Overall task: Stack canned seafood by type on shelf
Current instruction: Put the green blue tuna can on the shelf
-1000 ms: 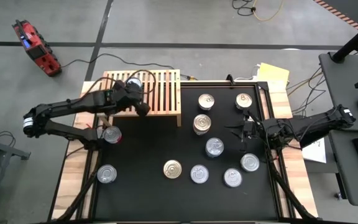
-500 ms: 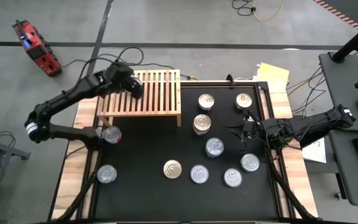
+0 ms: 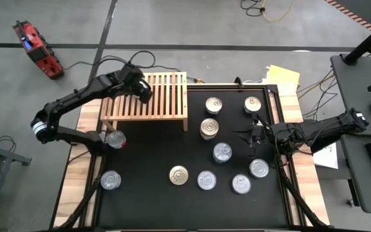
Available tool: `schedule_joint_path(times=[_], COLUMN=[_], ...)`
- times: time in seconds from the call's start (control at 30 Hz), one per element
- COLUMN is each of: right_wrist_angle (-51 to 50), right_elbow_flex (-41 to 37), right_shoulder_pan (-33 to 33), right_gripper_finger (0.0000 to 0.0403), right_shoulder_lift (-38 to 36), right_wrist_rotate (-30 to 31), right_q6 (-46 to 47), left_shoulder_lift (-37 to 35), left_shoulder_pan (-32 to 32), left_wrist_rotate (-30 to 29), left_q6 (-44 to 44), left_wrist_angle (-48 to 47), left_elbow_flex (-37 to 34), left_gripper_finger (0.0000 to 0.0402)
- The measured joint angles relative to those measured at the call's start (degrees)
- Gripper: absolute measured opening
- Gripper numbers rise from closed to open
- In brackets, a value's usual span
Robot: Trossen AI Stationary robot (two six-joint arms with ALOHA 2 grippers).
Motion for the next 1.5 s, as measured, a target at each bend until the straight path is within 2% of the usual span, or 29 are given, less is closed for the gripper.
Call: schedule_joint_path(times=[1.5], right_wrist_angle=[0.1], right_elbow_flex=[0.0], right_shoulder_pan=[0.0], right_gripper_finger=[0.0034], right_shoulder_lift=[0.0], right_wrist_rotate=[0.0], right_q6=[-0.1], left_shoulder_lift=[1.5], left_shoulder_pan=[0.2], left_wrist_rotate=[0.0], left_q6=[3.7], left_wrist_angle=[6.7], left_elbow_flex=[-0.2], left_gripper_finger=[0.0000])
